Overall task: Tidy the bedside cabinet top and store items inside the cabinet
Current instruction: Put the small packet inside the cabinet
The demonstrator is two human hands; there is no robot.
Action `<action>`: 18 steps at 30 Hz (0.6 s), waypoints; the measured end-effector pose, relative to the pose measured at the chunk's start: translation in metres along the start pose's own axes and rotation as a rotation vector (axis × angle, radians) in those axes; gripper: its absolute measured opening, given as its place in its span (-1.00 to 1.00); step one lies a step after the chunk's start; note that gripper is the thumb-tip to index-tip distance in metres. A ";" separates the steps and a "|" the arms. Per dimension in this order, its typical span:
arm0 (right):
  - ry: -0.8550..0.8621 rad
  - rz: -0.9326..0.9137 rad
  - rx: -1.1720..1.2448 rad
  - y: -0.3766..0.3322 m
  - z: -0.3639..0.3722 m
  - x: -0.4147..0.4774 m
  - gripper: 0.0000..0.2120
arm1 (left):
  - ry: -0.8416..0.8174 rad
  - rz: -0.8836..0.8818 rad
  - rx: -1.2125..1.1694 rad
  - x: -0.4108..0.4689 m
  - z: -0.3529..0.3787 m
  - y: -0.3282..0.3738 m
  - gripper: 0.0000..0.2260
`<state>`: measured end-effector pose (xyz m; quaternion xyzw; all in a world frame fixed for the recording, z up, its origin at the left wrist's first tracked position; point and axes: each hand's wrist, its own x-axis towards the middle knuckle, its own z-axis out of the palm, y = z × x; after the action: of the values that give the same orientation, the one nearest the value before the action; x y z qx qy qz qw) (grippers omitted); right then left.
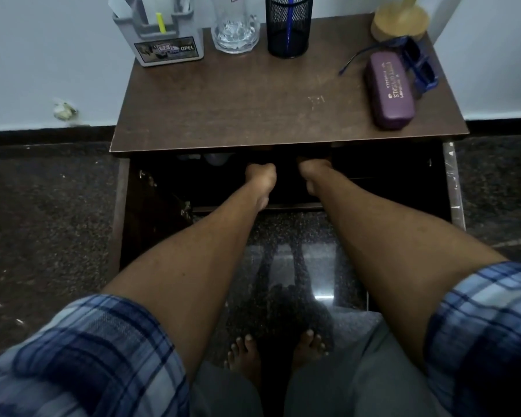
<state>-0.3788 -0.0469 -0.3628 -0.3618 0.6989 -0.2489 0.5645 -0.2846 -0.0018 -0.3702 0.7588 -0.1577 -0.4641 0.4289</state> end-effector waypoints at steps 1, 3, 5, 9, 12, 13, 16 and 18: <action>-0.001 -0.009 0.021 -0.001 0.000 0.000 -0.49 | 0.002 0.001 0.007 -0.002 0.000 0.000 -0.67; 0.011 -0.026 0.036 -0.001 -0.001 -0.002 -0.47 | 0.008 0.001 0.028 -0.005 0.000 0.001 -0.65; 0.009 -0.044 0.003 -0.002 -0.003 -0.004 -0.49 | 0.010 0.001 0.050 -0.009 -0.001 0.002 -0.64; 0.008 -0.078 -0.105 -0.001 -0.010 -0.015 -0.54 | 0.009 0.025 0.048 -0.021 -0.007 0.004 -0.70; 0.007 -0.162 -0.263 -0.002 -0.019 -0.029 -0.57 | -0.016 0.034 0.065 -0.029 -0.015 0.006 -0.75; 0.001 -0.197 -0.311 -0.003 -0.022 -0.034 -0.58 | -0.030 0.034 0.059 -0.034 -0.017 0.008 -0.82; -0.014 -0.287 -0.403 -0.008 -0.033 -0.049 -0.59 | -0.073 0.056 0.044 -0.051 -0.024 0.015 -0.94; -0.024 -0.335 -0.440 -0.008 -0.042 -0.059 -0.68 | -0.123 0.070 0.060 -0.064 -0.030 0.018 -0.91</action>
<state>-0.4115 -0.0082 -0.3109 -0.5891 0.6599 -0.1765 0.4316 -0.2898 0.0437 -0.3139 0.7355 -0.2241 -0.4896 0.4113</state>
